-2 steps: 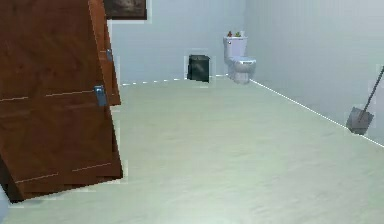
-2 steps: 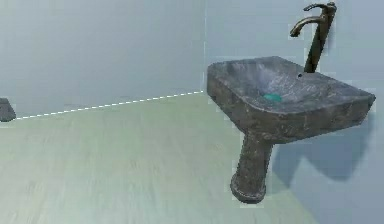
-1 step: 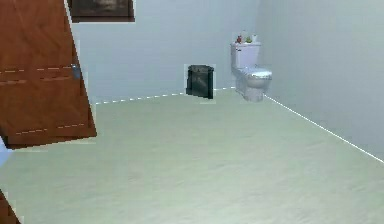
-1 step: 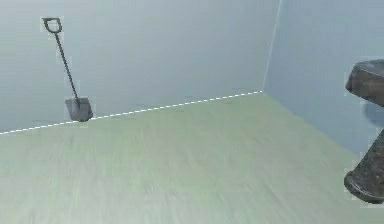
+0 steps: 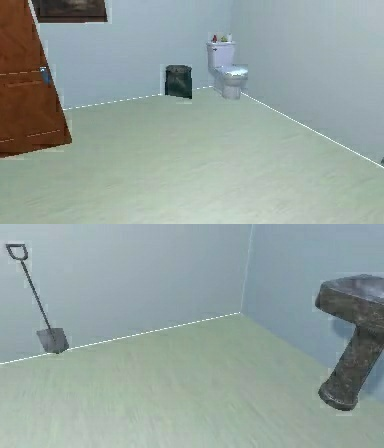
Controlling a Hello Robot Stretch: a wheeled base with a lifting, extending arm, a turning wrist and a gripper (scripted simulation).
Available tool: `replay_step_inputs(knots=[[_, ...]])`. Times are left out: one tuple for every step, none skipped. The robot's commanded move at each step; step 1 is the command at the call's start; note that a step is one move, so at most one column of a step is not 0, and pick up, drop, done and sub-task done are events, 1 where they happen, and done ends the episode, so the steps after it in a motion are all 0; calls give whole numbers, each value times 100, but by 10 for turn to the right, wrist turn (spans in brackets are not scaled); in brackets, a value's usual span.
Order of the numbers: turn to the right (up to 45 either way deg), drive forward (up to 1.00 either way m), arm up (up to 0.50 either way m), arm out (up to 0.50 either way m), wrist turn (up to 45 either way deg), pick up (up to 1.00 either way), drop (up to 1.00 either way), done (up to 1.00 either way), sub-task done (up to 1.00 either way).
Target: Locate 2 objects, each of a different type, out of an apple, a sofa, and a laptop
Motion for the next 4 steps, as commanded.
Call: replay_step_inputs(knots=[[0, 45, 0, 0, 0, 0, 0, 0, 0], [-210, 0, 0, 0, 0, 0, 0, 0, 0], [0, 65, 0, 0, 0, 0, 0, 0, 0], [-450, 0, 0, 0, 0, 0, 0, 0, 0]])
